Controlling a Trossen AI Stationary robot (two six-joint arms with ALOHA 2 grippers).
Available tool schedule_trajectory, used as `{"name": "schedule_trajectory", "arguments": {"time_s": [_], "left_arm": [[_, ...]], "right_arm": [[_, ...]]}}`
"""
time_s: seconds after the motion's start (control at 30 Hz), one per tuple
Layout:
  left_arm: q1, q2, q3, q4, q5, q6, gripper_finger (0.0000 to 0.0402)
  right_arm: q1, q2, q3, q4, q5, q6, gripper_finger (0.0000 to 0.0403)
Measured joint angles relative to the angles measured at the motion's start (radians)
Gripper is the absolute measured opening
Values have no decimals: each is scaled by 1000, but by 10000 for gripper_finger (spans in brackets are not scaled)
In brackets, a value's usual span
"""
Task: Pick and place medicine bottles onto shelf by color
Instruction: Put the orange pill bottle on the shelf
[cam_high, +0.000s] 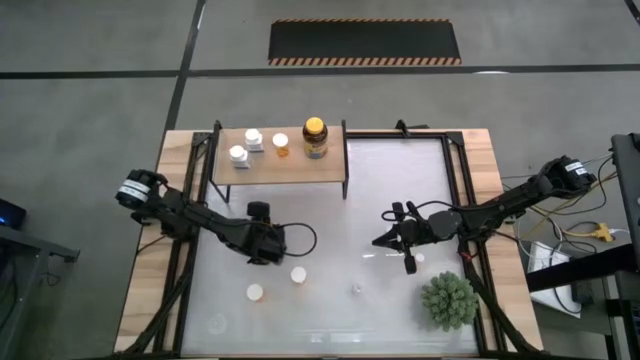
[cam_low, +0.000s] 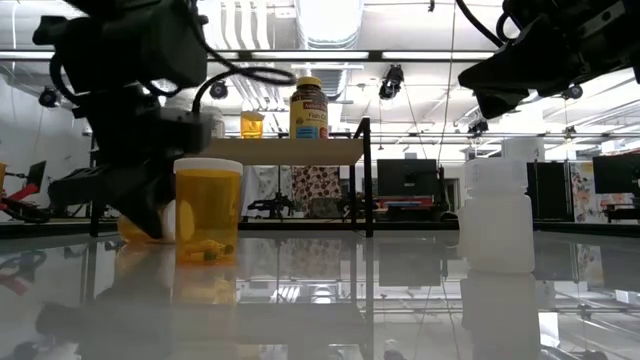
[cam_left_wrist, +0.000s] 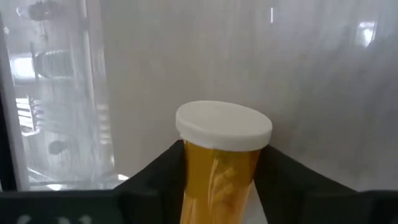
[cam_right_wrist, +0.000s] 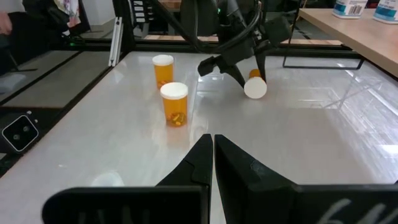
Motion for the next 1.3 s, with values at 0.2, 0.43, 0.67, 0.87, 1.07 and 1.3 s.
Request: {"name": "schedule_trajectory", "arguments": {"time_s": [0.2,0.43,0.67,0.87,1.07,1.3], "left_arm": [[-47,-56,112,11,-56,-10,128],[-104,-197,130,347,-195,81,126],[-105,-314,-25,777,-205,178,126],[-103,-343,-153,1097,-204,260,126],[-100,-333,-206,1290,-205,340,134],[-101,-348,-204,1326,-198,336,136]], "right_arm": [[0,0,0,47,0,-20,9],[0,69,89,98,8,-107,52],[0,232,294,92,97,-228,160],[-36,349,466,86,146,-215,232],[-71,469,608,73,140,-168,261],[-83,529,732,-115,140,-201,257]]}}
